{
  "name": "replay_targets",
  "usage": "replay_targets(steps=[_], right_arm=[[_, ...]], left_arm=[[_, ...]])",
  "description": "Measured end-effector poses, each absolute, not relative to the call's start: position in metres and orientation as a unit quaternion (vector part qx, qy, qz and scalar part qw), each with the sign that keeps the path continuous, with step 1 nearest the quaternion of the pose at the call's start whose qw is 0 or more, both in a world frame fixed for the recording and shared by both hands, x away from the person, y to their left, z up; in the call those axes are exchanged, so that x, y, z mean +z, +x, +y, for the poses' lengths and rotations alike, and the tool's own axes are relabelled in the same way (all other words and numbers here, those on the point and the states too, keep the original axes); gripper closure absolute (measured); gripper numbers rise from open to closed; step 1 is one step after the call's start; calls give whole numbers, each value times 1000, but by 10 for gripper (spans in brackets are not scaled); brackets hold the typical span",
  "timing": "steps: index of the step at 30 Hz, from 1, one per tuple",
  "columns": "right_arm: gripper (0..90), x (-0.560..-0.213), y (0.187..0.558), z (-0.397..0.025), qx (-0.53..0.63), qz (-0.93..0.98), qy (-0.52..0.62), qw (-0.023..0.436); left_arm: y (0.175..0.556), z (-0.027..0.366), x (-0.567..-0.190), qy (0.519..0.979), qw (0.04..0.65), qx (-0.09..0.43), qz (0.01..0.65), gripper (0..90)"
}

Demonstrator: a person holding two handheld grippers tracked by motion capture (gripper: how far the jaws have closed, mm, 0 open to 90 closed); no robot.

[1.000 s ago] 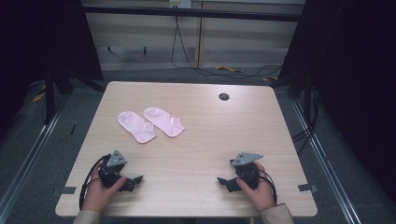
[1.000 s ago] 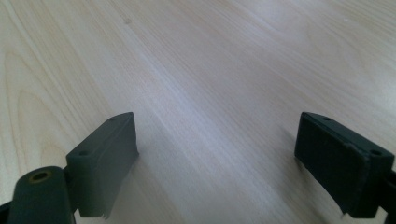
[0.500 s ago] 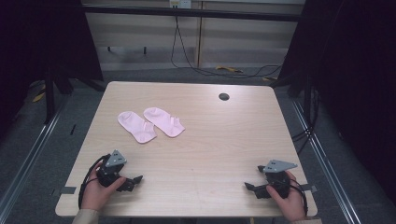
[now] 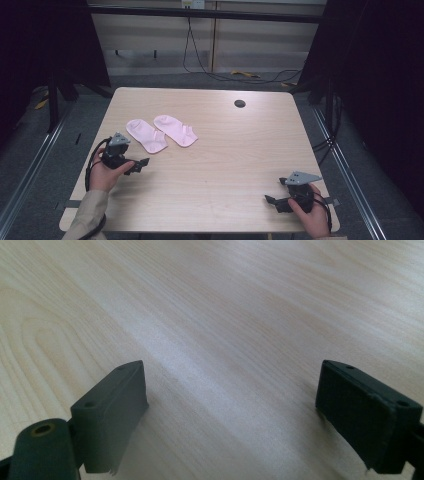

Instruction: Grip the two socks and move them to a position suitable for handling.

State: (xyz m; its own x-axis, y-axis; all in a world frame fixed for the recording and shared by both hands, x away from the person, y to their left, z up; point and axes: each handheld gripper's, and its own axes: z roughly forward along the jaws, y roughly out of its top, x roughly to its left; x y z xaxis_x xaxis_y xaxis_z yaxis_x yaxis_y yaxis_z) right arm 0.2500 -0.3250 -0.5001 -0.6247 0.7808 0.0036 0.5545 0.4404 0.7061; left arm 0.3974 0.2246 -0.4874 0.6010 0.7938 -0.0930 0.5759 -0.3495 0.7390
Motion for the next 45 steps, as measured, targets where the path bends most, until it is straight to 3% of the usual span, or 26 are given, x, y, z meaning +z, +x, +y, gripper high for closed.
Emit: replay_targets(steps=[13, 24, 29, 32, 36, 40, 45], right_arm=[[124, -500, 250, -325, 345, 833, 400, 164], [124, -500, 250, -325, 346, 833, 399, 165], [124, -500, 250, -325, 346, 833, 399, 165], [125, -500, 250, -325, 346, 833, 399, 165], [125, -500, 250, -325, 346, 833, 399, 165], [124, -500, 250, -325, 346, 833, 399, 165], [124, -500, 250, -325, 346, 833, 399, 165]], left_arm=[[460, 211, -499, 816, 337, 187, 432, 98], [472, 198, -511, 820, 328, 151, 443, 126], [467, 191, -505, 823, 318, 146, 448, 301], [463, 187, -499, 826, 307, 138, 453, 535], [458, 182, -495, 814, 300, 114, 484, 769], [449, 180, -493, 805, 316, 103, 491, 862], [437, 182, -482, 795, 338, 90, 495, 871]])
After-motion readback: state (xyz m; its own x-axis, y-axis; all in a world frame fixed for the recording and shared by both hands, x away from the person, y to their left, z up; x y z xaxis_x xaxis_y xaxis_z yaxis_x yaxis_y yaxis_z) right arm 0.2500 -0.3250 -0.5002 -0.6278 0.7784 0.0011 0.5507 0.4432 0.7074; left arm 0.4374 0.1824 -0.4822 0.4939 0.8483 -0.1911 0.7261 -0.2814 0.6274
